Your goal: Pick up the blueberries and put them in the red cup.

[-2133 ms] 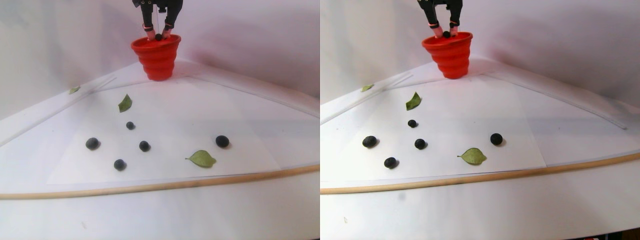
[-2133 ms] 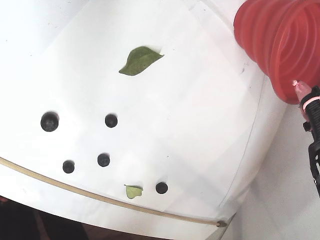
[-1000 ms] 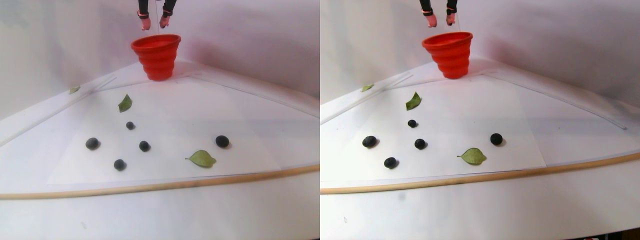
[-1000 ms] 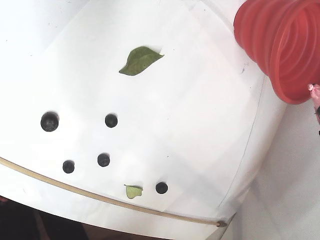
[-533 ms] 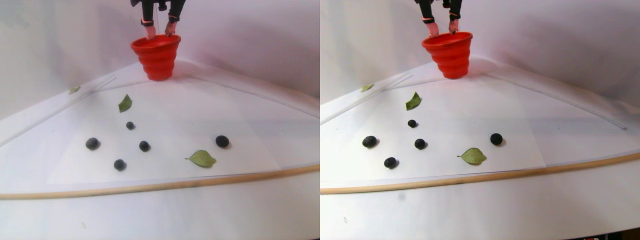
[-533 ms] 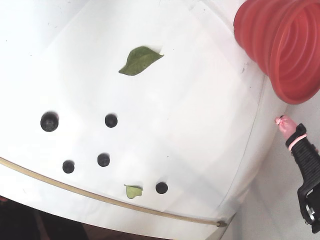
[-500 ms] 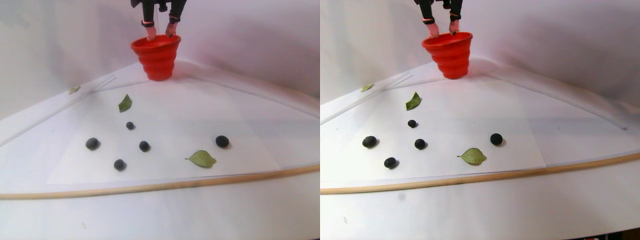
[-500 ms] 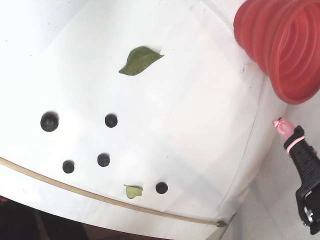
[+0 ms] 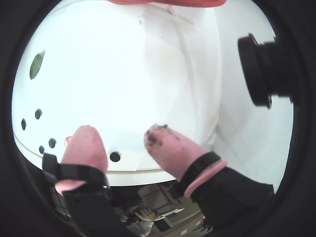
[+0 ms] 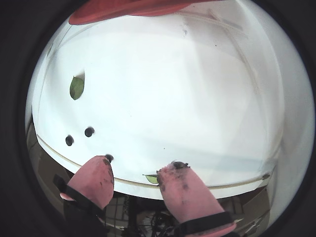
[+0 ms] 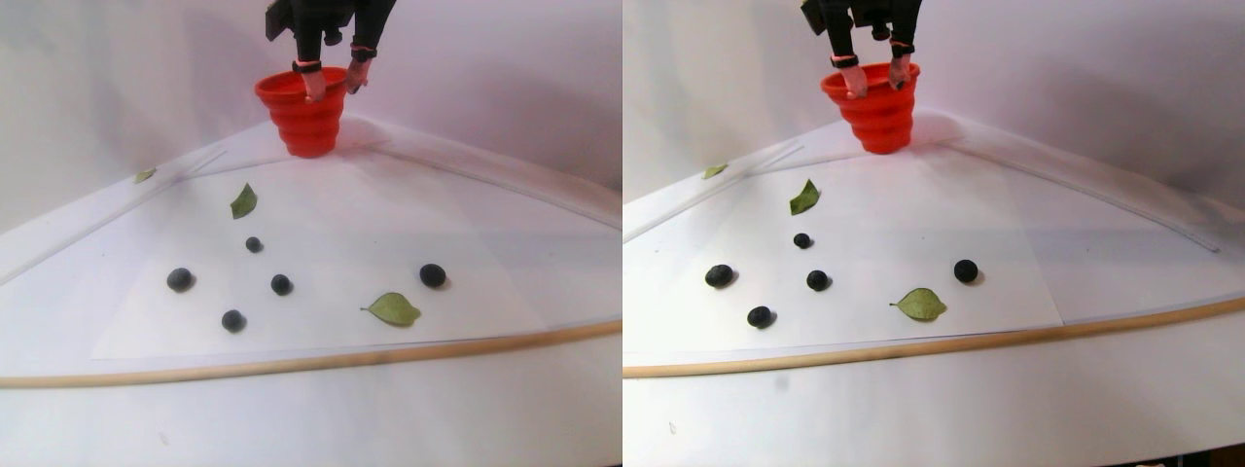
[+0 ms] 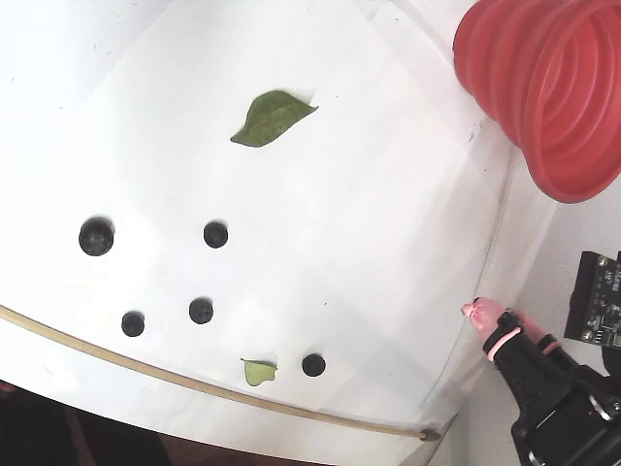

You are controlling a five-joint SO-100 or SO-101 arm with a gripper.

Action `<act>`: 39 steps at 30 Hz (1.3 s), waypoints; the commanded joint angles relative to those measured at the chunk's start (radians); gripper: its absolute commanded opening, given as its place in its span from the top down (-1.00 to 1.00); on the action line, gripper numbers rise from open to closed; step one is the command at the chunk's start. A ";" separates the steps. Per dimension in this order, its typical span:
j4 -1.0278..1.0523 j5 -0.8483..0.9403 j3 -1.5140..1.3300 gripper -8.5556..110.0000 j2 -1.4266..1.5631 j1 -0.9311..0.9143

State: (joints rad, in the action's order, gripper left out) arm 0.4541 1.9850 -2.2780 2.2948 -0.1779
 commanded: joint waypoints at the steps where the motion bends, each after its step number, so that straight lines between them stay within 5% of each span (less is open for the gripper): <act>1: 0.008 0.023 -0.055 0.57 0.118 -0.040; 39: -0.179 0.009 -0.233 0.57 -0.124 -0.241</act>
State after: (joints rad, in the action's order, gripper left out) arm 0.2961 2.0018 -2.5127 2.1890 -0.3866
